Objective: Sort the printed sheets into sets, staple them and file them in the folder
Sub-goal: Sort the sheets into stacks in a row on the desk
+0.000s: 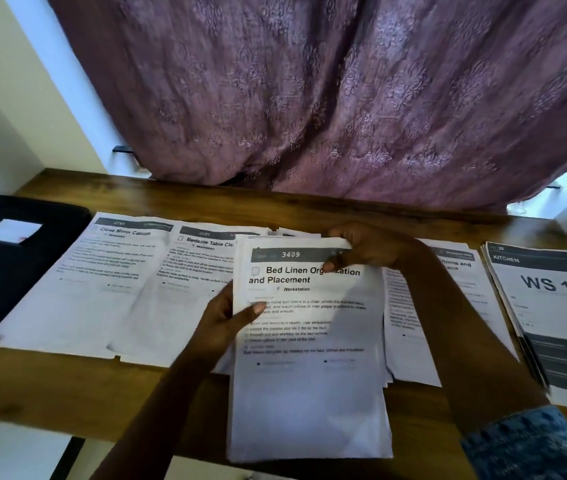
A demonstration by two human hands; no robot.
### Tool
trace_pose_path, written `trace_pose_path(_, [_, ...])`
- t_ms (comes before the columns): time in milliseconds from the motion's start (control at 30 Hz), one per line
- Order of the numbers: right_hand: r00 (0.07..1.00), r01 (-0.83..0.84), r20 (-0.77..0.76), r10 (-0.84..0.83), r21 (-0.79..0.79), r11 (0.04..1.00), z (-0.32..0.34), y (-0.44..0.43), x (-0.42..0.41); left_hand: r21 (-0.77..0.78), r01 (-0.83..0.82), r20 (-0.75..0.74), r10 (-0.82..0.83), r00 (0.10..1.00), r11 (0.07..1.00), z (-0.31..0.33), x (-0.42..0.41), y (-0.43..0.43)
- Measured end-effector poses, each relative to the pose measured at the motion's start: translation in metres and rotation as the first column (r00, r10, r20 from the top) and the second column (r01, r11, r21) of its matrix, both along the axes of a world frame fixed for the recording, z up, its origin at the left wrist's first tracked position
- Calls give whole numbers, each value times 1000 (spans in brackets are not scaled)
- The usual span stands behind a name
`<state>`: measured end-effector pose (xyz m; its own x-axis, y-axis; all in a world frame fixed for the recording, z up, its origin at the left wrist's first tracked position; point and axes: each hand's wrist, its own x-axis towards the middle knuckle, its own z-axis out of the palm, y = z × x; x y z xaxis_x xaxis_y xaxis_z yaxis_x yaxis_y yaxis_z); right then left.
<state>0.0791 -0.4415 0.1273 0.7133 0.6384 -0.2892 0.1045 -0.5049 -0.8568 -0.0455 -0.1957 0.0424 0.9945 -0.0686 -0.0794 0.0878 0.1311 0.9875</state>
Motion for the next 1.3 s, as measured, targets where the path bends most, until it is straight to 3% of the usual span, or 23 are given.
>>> trace_pose_path(67, [1000,-9,9,9,14,1000,-1,28,3,92,41,-40,-38,998,995,7,-8,23])
trace_pose_path(233, [999,22,26,-22,-3,1000,-23,100,8,179,-126,-101,146,984,976,2,-10,87])
trace_pose_path(300, [984,147,104,-146,-3,989,-40,119,5,193,-150,-150,180,972,970,-7,-9,111])
trace_pose_path(367, [911,351,216,-352,47,935,-58,132,-2,199,-180,-187,218,958,963,-15,-11,130])
trace_pose_path(467, [789,590,140,-598,96,801,-89,140,-21,253,-204,-200,257,945,946,-25,-14,150])
trace_pose_path(633, [787,617,4,-617,-32,786,-123,148,-48,324,-210,-227,291,929,922,-41,-12,165])
trace_pose_path(933, [712,696,193,-676,-61,715,-128,163,-59,404,-190,-170,277,946,895,-42,-15,160])
trace_pose_path(1033, [693,709,277,-665,-97,699,-127,157,-60,573,-296,-71,406,911,764,-35,-14,156])
trace_pose_path(1133, [675,725,303,-673,-106,680,-127,147,-58,760,-376,128,446,886,530,-27,-13,147])
trace_pose_path(1200, [667,732,309,-678,-98,675,-126,136,-56,824,-384,248,344,906,416,-23,-11,136])
trace_pose_path(1300, [631,764,274,-726,-58,642,-119,110,-51,870,-298,311,32,950,392,-27,1,117])
